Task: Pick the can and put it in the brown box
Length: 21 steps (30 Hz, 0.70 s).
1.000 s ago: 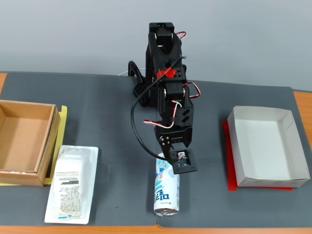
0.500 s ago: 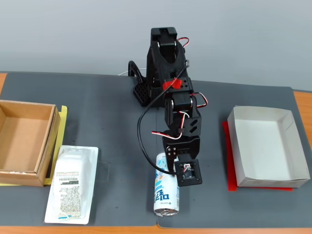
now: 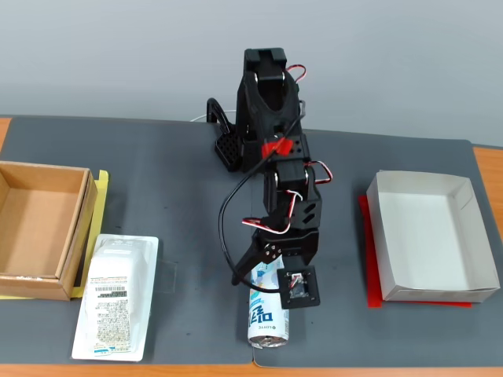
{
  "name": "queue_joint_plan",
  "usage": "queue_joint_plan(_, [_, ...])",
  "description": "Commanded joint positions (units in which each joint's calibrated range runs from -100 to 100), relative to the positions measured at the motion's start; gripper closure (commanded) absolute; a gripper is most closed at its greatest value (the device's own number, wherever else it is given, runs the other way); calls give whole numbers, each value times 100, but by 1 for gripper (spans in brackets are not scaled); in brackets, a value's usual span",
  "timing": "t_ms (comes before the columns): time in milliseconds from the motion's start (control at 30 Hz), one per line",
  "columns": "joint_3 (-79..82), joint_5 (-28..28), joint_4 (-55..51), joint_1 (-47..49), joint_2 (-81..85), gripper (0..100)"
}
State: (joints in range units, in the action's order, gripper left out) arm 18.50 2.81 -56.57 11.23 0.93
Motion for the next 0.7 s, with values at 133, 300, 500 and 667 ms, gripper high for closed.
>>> queue_joint_plan(133, [-302,21,89,14,-292,59])
queue_joint_plan(300, [-302,21,298,14,-495,59])
queue_joint_plan(500, [-302,21,488,103,-749,60])
queue_joint_plan(667, [-302,21,575,184,-987,60])
